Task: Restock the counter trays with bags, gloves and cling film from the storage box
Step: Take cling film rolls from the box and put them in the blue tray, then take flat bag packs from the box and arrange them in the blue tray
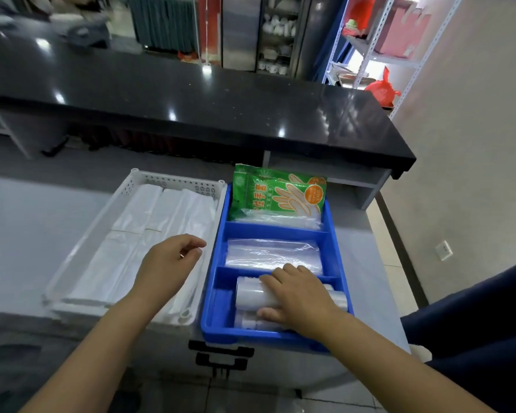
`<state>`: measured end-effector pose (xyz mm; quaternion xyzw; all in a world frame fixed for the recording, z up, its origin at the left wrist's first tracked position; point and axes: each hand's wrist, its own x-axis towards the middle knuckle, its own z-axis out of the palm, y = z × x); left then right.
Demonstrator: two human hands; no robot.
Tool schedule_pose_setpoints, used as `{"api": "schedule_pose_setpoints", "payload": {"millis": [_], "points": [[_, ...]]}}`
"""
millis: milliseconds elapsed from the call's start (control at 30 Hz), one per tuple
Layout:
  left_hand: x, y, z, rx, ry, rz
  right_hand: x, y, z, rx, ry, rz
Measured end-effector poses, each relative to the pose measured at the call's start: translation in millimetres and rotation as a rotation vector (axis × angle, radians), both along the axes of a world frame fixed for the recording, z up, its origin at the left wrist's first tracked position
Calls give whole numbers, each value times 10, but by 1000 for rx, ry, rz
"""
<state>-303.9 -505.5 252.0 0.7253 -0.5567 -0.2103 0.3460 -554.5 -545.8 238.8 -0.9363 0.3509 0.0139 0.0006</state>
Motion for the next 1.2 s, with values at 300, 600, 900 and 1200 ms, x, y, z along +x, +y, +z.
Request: {"api": "schedule_pose_setpoints", "payload": {"millis": [300, 600, 900, 1200], "points": [[177, 699, 193, 88, -209, 234, 518, -139, 313, 28, -170, 171], [697, 2136, 287, 151, -267, 619, 1643, 367, 322, 9, -149, 521], [1504, 3648, 116, 174, -107, 932, 2781, 1418, 163, 53, -124, 798], [2471, 4808, -343, 302, -41, 1029, 3929, 2550, -363, 142, -44, 857]]}}
